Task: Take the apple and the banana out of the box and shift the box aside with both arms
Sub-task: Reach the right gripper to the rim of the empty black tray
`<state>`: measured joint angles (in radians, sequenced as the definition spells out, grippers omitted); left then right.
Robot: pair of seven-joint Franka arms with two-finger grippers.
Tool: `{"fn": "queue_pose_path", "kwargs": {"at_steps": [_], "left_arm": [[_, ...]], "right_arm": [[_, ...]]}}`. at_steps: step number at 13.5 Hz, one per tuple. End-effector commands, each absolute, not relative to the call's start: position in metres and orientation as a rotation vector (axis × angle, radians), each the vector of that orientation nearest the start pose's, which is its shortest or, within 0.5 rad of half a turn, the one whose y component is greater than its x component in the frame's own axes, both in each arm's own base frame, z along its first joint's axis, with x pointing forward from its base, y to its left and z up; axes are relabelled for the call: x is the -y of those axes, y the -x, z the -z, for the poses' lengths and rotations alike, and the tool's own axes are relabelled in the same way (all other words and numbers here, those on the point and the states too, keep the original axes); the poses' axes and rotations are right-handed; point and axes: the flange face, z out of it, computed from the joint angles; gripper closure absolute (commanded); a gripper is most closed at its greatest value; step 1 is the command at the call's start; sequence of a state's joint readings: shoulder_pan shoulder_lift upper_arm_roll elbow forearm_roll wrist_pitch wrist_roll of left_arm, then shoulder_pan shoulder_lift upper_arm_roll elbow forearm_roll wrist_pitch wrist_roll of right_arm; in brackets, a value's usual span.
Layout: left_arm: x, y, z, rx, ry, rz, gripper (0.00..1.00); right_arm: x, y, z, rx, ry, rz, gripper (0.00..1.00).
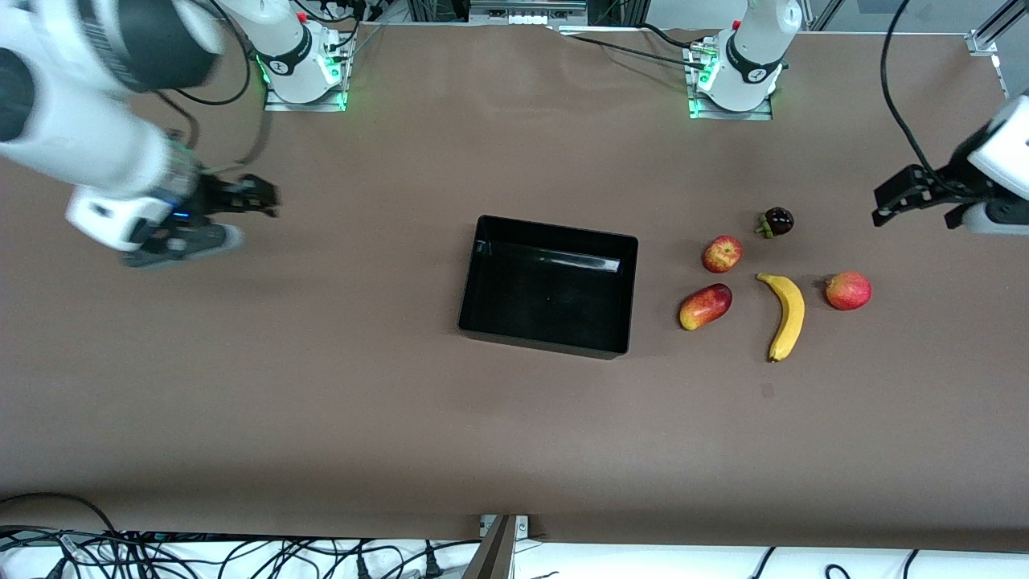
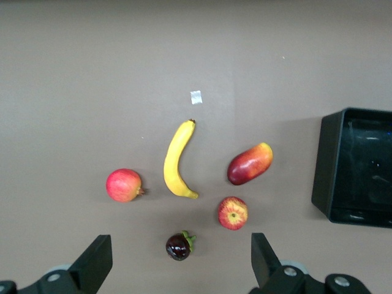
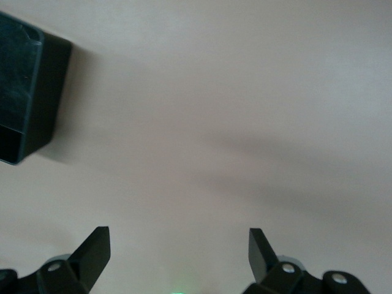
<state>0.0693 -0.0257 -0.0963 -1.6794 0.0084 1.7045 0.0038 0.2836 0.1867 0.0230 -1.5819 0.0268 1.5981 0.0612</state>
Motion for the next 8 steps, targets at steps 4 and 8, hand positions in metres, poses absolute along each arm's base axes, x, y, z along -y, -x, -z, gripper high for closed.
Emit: {"fn": "queue_pose_path", "kwargs": {"at_steps": [4, 8], "left_arm": [[0.012, -0.566, -0.564, -0.027, 3.113, 0.025, 0.00], [0.020, -0.591, -0.590, -0.040, 3.110, 0.149, 0.00]], "right_arm": [[-0.284, -0.579, -0.438, 0.382, 3.013, -0.320, 0.00], [-0.352, -0.566, -0.371, 0.036, 3.067, -0.322, 0.00]]}}
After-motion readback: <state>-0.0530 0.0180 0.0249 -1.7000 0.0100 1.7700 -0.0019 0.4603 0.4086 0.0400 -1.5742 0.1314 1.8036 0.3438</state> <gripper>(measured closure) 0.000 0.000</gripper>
